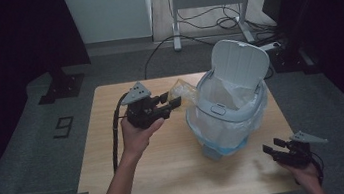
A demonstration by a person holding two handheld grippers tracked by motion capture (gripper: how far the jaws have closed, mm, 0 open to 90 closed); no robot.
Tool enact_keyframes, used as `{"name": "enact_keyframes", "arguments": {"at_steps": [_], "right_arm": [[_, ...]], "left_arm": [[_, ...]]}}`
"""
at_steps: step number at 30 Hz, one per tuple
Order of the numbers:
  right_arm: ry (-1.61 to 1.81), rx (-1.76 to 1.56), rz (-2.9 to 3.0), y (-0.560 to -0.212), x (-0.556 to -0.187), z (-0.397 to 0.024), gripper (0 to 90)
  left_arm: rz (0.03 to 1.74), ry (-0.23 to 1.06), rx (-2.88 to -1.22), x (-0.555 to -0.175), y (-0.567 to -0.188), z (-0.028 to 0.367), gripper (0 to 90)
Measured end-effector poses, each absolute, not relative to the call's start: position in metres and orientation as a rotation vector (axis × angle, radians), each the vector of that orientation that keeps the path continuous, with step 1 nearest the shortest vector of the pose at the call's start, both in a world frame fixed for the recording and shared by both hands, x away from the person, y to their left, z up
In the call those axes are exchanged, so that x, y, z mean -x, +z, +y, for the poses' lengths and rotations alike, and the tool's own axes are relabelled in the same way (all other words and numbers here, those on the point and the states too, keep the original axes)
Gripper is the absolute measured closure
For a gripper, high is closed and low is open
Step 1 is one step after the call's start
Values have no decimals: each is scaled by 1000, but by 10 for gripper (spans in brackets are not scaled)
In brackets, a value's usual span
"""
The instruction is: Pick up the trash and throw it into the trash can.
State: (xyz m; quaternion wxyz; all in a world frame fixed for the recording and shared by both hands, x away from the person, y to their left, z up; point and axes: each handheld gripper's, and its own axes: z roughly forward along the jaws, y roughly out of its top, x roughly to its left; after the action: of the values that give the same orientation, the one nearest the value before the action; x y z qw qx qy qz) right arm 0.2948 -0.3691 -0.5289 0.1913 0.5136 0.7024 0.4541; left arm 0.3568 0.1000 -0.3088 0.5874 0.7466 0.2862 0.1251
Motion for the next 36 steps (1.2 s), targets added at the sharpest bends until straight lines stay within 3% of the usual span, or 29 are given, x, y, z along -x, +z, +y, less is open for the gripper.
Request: {"name": "enact_keyframes", "arguments": {"at_steps": [36], "right_arm": [[1281, -1447, 1971, -529, -295, -370, 356]], "left_arm": [[641, 296, -1828, -388, -290, 45, 624]]}}
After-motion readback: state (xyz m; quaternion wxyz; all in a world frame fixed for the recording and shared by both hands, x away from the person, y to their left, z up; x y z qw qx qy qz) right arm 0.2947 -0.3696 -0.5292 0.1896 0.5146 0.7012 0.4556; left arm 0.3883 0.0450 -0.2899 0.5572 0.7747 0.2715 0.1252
